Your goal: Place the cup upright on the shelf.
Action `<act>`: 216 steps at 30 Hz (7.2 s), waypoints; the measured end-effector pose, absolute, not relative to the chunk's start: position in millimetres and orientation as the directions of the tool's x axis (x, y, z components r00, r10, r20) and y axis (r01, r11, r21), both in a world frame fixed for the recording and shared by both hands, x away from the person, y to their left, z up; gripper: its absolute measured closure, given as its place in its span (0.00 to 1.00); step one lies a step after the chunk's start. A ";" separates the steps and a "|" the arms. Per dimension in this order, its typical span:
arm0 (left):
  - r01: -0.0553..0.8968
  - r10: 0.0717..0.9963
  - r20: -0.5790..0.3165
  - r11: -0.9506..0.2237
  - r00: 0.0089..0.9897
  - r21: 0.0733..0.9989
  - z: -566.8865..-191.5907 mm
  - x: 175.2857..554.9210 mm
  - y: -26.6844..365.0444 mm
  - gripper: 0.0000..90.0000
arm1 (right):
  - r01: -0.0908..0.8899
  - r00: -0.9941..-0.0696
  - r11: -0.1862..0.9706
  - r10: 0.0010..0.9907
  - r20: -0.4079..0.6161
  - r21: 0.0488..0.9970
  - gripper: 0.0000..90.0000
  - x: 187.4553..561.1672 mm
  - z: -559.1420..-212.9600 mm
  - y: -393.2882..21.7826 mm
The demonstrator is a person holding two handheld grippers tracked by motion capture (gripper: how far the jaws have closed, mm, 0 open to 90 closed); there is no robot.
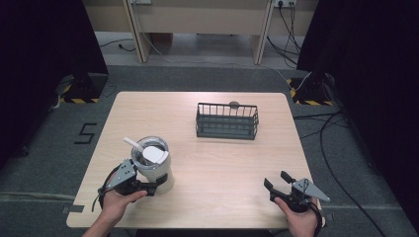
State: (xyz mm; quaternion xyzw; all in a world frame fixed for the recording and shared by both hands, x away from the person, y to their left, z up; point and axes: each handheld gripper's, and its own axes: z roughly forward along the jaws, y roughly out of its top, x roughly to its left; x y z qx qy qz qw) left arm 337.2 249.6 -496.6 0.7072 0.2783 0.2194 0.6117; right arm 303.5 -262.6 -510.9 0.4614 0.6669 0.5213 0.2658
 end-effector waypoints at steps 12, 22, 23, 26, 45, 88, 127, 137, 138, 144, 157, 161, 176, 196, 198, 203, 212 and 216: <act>0.140 0.674 -0.029 -0.112 0.739 0.984 -493.9 336.8 247.9 0.11 | 0.341 -0.429 0.030 0.894 0.127 0.939 0.29 303.9 -511.4 -262.4; 0.154 0.661 -0.044 -0.109 0.749 0.982 -489.7 339.7 248.0 0.12 | 0.339 -0.425 0.025 0.896 0.129 0.940 0.29 304.5 -511.3 -262.6; 0.152 0.662 -0.043 -0.108 0.748 0.983 -488.6 339.8 247.5 0.12 | 0.339 -0.424 0.025 0.896 0.129 0.940 0.29 304.5 -511.3 -262.6; 0.149 0.659 -0.042 -0.107 0.751 0.983 -484.4 341.3 246.5 0.11 | 0.341 -0.426 0.024 0.895 0.132 0.940 0.29 304.4 -511.3 -262.3; 0.108 0.653 -0.016 -0.101 0.757 0.989 -457.2 366.6 223.6 0.11 | 0.334 -0.422 0.015 0.897 0.135 0.943 0.30 304.1 -510.7 -263.9; 0.084 0.637 0.000 -0.102 0.771 0.991 -428.5 425.1 176.4 0.12 | 0.329 -0.418 0.004 0.897 0.142 0.944 0.30 303.7 -509.6 -265.7; 0.060 0.623 0.011 -0.093 0.782 0.994 -399.2 463.9 147.0 0.12 | 0.328 -0.418 0.001 0.897 0.144 0.945 0.30 304.1 -510.0 -265.9; 0.050 0.621 0.015 -0.087 0.784 0.995 -390.4 472.3 140.6 0.12 | 0.328 -0.417 0.003 0.898 0.142 0.945 0.30 304.4 -510.3 -266.5; 0.050 0.620 0.016 -0.089 0.784 0.995 -389.7 472.9 140.1 0.12 | 0.326 -0.418 0.005 0.898 0.139 0.945 0.30 304.6 -510.4 -266.8; 0.048 0.620 0.014 -0.083 0.785 0.995 -385.7 476.7 135.8 0.12 | 0.326 -0.420 0.010 0.897 0.135 0.945 0.30 304.9 -510.4 -267.4; 0.044 0.615 0.013 -0.078 0.788 0.996 -377.9 485.6 127.9 0.12 | 0.328 -0.420 0.009 0.897 0.137 0.945 0.30 305.1 -510.6 -268.0; 0.043 0.613 0.015 -0.080 0.790 0.996 -375.7 488.3 125.3 0.12 | 0.327 -0.422 0.008 0.896 0.138 0.945 0.30 305.4 -510.7 -267.9; 0.045 0.607 0.015 -0.083 0.795 0.996 -369.9 499.9 114.2 0.12 | 0.326 -0.421 0.006 0.896 0.140 0.945 0.30 305.8 -511.1 -268.8; 0.050 0.610 0.016 -0.091 0.792 0.995 -361.3 520.1 101.0 0.12 | 0.327 -0.419 -0.001 0.896 0.146 0.945 0.30 305.8 -511.2 -269.9; 0.051 0.611 0.015 -0.091 0.791 0.995 -360.7 522.3 99.6 0.12 | 0.332 -0.416 -0.005 0.897 0.151 0.943 0.30 305.6 -511.3 -269.9; 0.055 0.615 0.013 -0.092 0.788 0.994 -359.3 528.0 96.2 0.12 | 0.331 -0.417 -0.002 0.897 0.149 0.944 0.30 306.0 -511.6 -270.3; 0.031 0.616 0.049 -0.118 0.786 0.992 -357.1 539.8 89.6 0.12 | 0.333 -0.417 -0.006 0.896 0.153 0.943 0.30 306.3 -512.0 -270.8; 0.069 0.622 0.009 -0.102 0.783 0.992 -359.4 542.7 85.1 0.12 | 0.329 -0.418 -0.006 0.896 0.152 0.944 0.30 306.3 -512.1 -270.7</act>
